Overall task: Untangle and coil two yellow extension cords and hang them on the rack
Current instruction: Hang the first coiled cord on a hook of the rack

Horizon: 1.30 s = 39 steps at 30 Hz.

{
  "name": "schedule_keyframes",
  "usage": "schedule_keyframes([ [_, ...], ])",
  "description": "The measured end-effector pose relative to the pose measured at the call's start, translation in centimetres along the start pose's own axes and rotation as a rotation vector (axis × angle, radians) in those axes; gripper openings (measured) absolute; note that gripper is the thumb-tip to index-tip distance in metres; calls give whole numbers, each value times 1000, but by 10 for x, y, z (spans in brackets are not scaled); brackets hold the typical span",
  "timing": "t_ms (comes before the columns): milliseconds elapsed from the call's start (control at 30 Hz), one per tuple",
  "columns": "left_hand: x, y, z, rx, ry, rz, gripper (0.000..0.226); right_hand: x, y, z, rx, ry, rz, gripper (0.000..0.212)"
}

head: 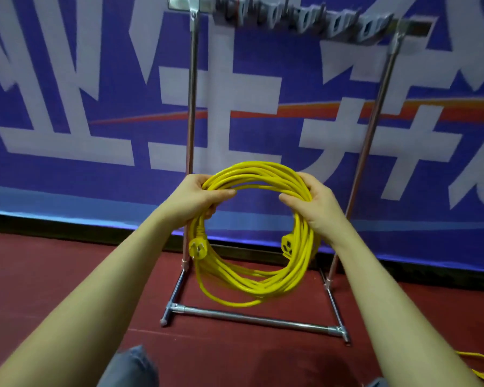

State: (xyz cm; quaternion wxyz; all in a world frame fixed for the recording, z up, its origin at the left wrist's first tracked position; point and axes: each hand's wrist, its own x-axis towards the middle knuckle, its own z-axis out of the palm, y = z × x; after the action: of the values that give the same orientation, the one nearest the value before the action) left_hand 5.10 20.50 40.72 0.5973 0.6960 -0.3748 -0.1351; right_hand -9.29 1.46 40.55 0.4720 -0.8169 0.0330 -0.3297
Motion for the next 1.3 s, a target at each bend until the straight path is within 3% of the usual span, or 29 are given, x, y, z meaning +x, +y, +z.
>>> schedule_keyframes([
  [233, 54, 77, -34, 87, 134, 219, 24, 74, -60, -23, -17, 43, -128, 33],
  [700, 244, 150, -108, 225, 314, 543, 16, 278, -92, -36, 8, 149, -350, 32],
  [1000, 310, 220, -159, 192, 302, 371, 22, 370, -162, -52, -13, 38, -175, 37],
  [1300, 358, 244, -180, 254, 165, 204, 23, 419, -194, -62, -9, -50, 77, 52],
])
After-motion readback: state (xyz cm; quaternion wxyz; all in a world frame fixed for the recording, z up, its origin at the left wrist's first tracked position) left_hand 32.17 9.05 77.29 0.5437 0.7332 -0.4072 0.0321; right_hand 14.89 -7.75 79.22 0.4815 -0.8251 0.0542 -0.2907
